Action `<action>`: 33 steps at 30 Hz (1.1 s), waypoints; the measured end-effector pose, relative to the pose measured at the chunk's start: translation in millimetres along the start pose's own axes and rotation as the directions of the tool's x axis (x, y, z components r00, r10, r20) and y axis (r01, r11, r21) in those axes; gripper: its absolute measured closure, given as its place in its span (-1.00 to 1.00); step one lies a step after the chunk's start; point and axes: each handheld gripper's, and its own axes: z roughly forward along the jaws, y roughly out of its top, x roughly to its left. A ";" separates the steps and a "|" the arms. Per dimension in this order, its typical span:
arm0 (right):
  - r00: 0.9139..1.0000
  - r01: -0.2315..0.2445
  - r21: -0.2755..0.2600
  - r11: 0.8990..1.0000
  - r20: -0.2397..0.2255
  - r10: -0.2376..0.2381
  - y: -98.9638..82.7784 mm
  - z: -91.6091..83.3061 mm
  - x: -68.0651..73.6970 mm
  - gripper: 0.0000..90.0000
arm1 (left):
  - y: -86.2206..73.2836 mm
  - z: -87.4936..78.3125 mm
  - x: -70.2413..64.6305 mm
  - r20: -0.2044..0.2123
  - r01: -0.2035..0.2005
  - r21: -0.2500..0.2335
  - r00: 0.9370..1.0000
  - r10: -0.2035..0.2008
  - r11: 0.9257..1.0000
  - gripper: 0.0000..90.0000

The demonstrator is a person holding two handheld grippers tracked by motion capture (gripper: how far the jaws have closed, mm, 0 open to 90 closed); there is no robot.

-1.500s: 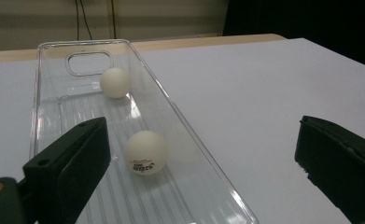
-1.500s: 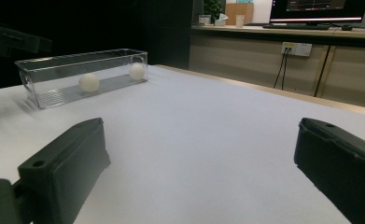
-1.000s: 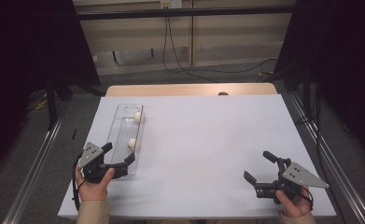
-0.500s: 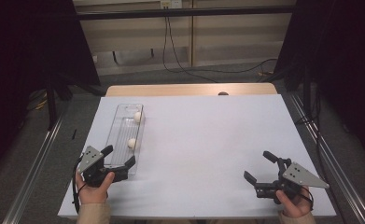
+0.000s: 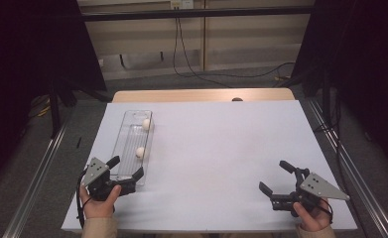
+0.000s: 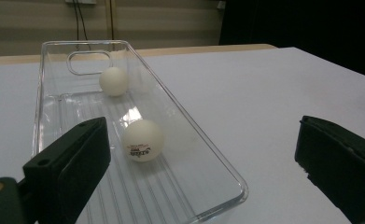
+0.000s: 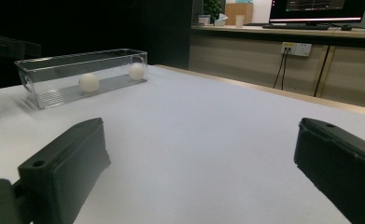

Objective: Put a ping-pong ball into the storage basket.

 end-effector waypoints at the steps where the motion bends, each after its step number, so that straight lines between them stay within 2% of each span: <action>1: 1.000 0.001 0.001 1.000 0.000 -0.001 0.0 0.0 -0.1 -0.96 | -0.5 -0.1 -0.1 0.001 0.004 0.000 1.000 -0.004 1.000 -0.92; 10: 1.000 0.001 0.000 1.000 -0.003 -0.001 -0.1 0.4 0.4 -0.96 | -3.7 -1.6 1.2 -0.001 0.005 0.003 1.000 -0.005 1.000 -0.92; 17: 1.000 -0.001 0.002 1.000 -0.005 0.001 -0.3 0.7 0.7 -0.96 | -5.7 -1.4 1.5 0.002 0.024 -0.002 1.000 -0.024 1.000 -0.92; 33: 1.000 -0.002 0.003 1.000 -0.005 0.002 -0.5 0.7 0.7 -0.96 | -8.2 -0.3 0.7 0.003 0.019 0.008 1.000 -0.019 1.000 -0.92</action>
